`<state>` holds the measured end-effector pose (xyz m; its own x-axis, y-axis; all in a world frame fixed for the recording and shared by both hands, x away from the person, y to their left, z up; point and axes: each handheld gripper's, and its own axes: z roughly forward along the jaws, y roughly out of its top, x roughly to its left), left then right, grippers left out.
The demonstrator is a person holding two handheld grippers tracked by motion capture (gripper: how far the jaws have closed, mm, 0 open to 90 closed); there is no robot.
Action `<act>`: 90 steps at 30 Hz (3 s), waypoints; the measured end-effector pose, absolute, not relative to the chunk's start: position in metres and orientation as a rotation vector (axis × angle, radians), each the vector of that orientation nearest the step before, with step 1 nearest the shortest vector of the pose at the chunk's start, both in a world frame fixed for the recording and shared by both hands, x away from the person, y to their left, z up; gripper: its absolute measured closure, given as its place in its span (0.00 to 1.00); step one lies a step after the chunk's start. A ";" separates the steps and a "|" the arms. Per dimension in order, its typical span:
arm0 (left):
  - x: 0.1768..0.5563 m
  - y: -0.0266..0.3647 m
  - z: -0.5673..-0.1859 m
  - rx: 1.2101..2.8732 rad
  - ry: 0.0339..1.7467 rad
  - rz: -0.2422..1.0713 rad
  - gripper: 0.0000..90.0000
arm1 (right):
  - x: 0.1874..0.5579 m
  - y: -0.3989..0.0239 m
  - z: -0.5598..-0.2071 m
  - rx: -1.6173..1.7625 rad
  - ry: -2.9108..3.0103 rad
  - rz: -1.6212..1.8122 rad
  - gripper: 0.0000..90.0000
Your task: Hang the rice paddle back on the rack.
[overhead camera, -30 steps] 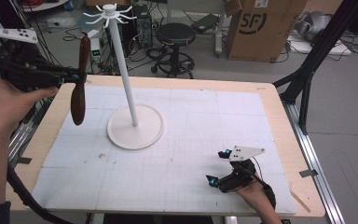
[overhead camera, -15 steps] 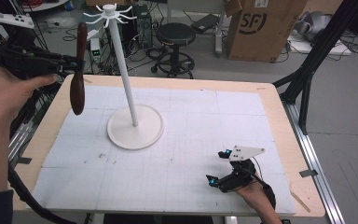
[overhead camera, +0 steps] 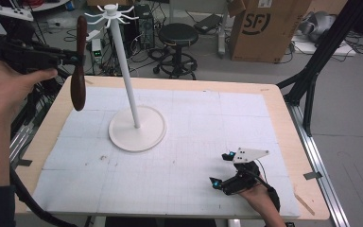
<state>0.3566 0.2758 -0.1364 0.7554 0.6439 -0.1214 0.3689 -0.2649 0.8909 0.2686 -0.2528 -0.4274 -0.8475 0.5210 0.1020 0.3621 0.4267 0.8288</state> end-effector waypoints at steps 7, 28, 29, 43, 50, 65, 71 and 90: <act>0.360 0.273 -0.136 1.881 0.771 0.310 0.87 | 0.268 -0.253 -0.428 0.787 2.504 1.391 0.00; 0.370 0.257 -0.140 1.913 0.786 0.338 0.87 | 0.268 -0.254 -0.428 0.792 2.505 1.387 0.00; 0.371 0.257 -0.141 1.910 0.789 0.338 0.87 | 0.268 -0.254 -0.428 0.793 2.502 1.387 0.00; 0.378 0.251 -0.144 1.912 0.804 0.326 0.87 | 0.268 -0.254 -0.429 0.792 2.511 1.385 0.00; 0.381 0.249 -0.146 1.907 0.818 0.321 0.86 | 0.268 -0.255 -0.429 0.791 2.508 1.384 0.00; 0.377 0.251 -0.152 1.937 0.819 0.324 0.54 | 0.267 -0.256 -0.428 0.795 2.501 1.384 0.00; 0.369 0.247 -0.156 1.969 0.805 0.330 0.37 | 0.267 -0.256 -0.428 0.795 2.502 1.386 0.00; 0.342 0.254 -0.191 1.943 0.785 0.396 0.02 | 0.265 -0.256 -0.423 0.805 2.486 1.426 0.00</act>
